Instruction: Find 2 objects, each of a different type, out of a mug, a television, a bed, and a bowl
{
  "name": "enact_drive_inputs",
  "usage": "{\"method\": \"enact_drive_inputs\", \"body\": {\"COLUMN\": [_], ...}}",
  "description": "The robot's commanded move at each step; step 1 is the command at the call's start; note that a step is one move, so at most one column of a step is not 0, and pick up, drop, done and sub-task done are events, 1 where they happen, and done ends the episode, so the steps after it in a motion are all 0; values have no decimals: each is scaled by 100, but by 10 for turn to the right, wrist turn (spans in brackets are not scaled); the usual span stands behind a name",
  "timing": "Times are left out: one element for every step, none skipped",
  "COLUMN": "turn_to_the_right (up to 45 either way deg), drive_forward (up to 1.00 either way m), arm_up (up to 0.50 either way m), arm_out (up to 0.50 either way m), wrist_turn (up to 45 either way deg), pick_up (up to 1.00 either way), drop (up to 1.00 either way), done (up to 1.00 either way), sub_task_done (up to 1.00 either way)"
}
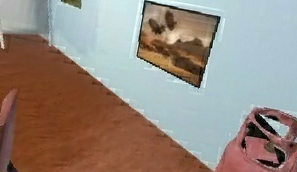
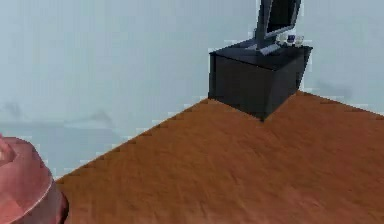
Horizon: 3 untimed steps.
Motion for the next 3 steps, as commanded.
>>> {"method": "enact_drive_inputs", "body": {"turn_to_the_right": [0,-120,0], "drive_forward": [100,0,30], "arm_up": [0,0,0], "arm_out": [0,0,0], "wrist_turn": [0,0,0], "pick_up": [0,0,0], "drop": [0,0,0], "done": [0,0,0], "sub_task_done": [0,0,0]}}
